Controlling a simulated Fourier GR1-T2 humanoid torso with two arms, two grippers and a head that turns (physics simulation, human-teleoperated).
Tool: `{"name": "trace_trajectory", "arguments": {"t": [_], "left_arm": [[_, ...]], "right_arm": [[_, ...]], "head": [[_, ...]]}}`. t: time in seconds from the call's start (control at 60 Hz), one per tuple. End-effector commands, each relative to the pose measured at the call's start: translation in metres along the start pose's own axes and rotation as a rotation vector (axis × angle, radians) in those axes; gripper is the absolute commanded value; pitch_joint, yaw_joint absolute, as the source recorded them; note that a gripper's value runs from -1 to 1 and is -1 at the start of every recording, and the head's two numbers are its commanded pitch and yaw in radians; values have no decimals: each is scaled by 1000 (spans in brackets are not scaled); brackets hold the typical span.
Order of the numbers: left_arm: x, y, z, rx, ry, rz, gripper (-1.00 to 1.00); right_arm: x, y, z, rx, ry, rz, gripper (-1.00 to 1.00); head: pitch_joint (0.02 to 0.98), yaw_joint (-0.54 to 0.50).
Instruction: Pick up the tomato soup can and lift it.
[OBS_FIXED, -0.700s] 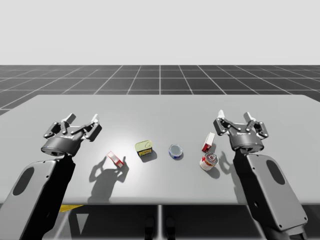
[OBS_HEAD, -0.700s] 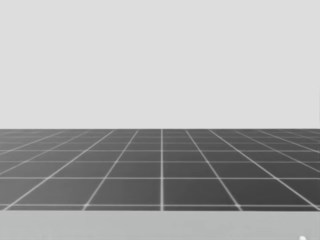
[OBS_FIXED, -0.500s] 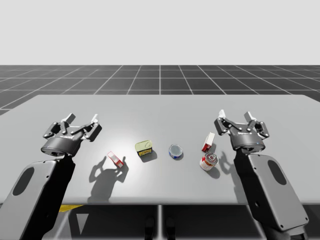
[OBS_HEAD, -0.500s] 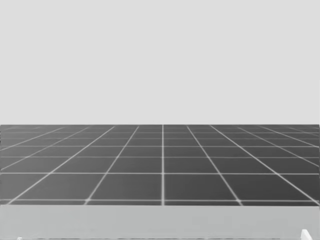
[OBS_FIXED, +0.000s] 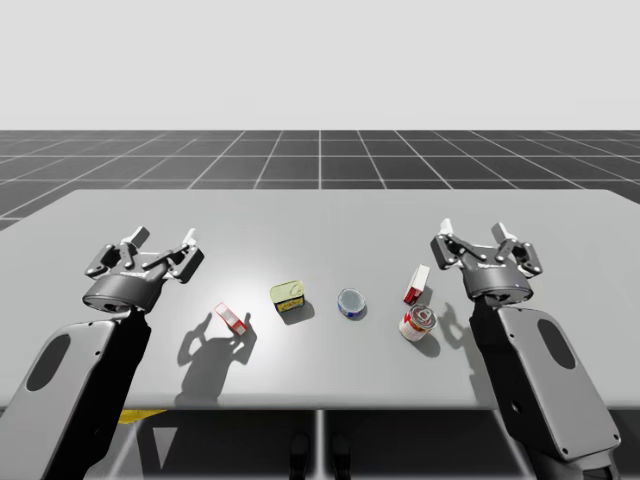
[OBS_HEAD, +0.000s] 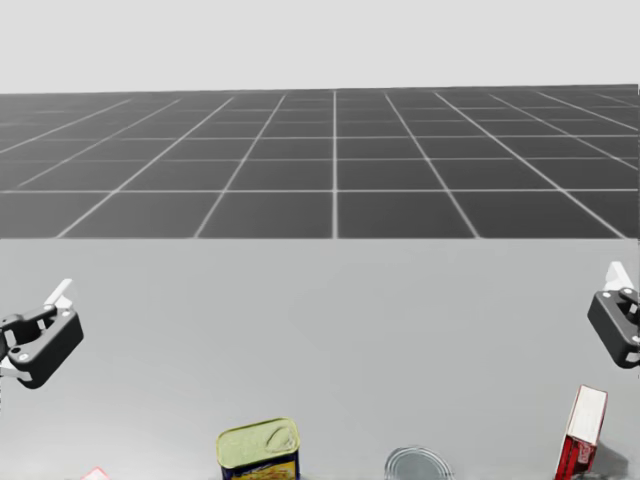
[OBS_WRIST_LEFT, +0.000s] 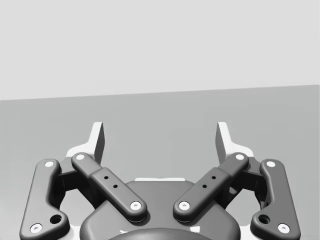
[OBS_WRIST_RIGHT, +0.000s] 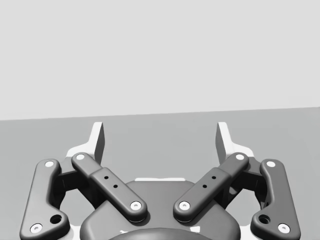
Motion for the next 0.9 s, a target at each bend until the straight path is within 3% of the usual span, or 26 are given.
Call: {"name": "trace_trajectory", "arguments": {"t": [0.017,0.183,0.383,0.483,0.633,0.7,0.833,0.9], "left_arm": [[-1,-1,-1,2,8,-12,-1000],[-1,-1,-1,2,10,-11,-1000],[-2,-3,-1,-1,7,-20,-1000],[-2,-6,0,-4,5,-32,-1000],[-1,-8,0,-12,4,-30,-1000],[-1,-11,0,-13,0,-48,-1000],[-1,-16,1,-21,-2,-56,-1000],[-1,-16,1,-23,-3,-56,-1000]], "right_arm": [[1,-2,-1,-26,-7,10,-1000],[2,-4,-2,-33,-10,12,-1000],[0,-4,-2,-41,-15,29,-1000],[0,-3,-2,-50,-28,56,-1000],[-1,-5,-5,-51,-30,56,-1000],[-2,-6,-6,-54,-28,56,-1000],[-1,-6,-6,-52,-26,56,-1000],[1,-7,-6,-41,-22,37,-1000]], "head": [[525,32],[639,22],[735,-57],[770,-143],[821,-271],[857,-339],[871,-396],[867,-397]]}}
